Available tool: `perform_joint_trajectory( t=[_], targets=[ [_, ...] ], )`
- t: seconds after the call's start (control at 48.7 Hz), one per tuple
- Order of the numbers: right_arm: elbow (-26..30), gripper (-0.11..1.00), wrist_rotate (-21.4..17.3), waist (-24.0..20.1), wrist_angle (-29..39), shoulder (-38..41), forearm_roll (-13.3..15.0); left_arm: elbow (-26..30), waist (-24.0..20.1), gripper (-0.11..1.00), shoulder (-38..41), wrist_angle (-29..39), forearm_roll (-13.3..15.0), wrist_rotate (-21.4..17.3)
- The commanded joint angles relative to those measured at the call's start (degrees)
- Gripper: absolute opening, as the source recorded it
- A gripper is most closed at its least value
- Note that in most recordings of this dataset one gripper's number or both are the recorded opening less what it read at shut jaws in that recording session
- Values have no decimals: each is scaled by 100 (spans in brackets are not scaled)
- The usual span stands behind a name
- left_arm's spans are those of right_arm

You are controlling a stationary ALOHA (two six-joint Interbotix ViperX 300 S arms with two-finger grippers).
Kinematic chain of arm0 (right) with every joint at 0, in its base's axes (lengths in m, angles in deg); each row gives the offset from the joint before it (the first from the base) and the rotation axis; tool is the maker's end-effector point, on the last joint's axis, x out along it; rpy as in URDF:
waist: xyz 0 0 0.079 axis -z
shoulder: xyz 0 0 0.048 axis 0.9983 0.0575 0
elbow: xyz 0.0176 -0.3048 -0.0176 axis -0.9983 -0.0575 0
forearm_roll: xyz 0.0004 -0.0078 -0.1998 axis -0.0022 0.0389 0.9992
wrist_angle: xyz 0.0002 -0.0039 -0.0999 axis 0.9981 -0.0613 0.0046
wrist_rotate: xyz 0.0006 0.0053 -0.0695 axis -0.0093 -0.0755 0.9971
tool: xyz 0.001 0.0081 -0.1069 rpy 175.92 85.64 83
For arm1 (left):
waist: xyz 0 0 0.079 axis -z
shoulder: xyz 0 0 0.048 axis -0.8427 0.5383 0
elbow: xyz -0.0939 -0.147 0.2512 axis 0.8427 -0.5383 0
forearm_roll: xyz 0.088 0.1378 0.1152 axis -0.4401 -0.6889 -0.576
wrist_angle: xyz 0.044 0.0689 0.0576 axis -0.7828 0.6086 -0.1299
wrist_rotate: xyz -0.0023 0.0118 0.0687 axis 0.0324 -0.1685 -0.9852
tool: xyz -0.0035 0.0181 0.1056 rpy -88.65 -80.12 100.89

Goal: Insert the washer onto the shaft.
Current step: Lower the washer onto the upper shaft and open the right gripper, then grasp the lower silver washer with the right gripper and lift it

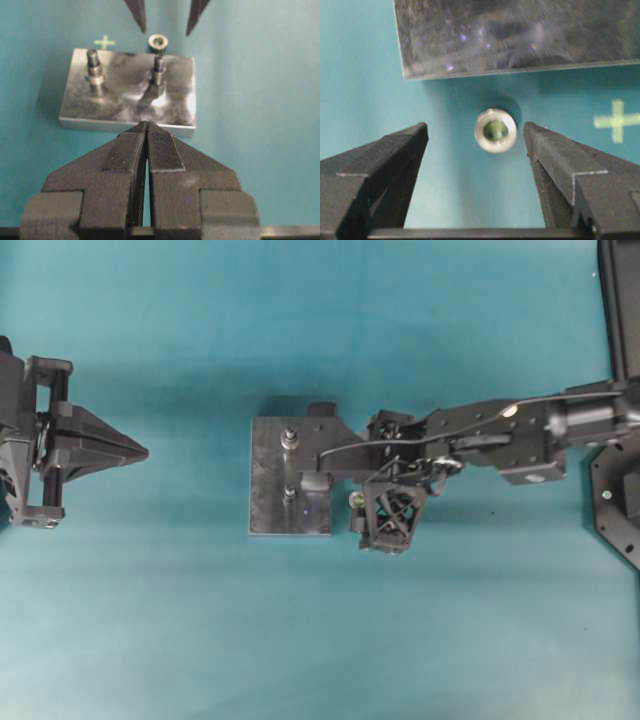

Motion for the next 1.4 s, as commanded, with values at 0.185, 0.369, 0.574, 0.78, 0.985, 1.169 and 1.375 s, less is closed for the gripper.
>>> perform_joint_trajectory(
  t=[0.185,0.369,0.574,0.78,0.985,1.169,1.375],
  targets=[
    [88,80,-105,18,-79,149,26,70,9,0,9,-53,0,0],
    [62,80,-105,44,-35,176,79,70,9,0,9,-53,-9,0],
    [70,73,-88,44,-62,193,88,70,0,0,9,-53,0,0],
    [88,48,-26,35,-35,211,79,70,9,0,0,-53,-9,0],
    [105,35,-62,26,18,176,88,79,18,0,0,-53,0,0],
    [378,35,-79,105,343,-105,123,88,18,0,-18,-53,0,0],
    [1204,35,-53,185,1380,-237,431,97,18,0,9,-53,-9,0]
  ],
)
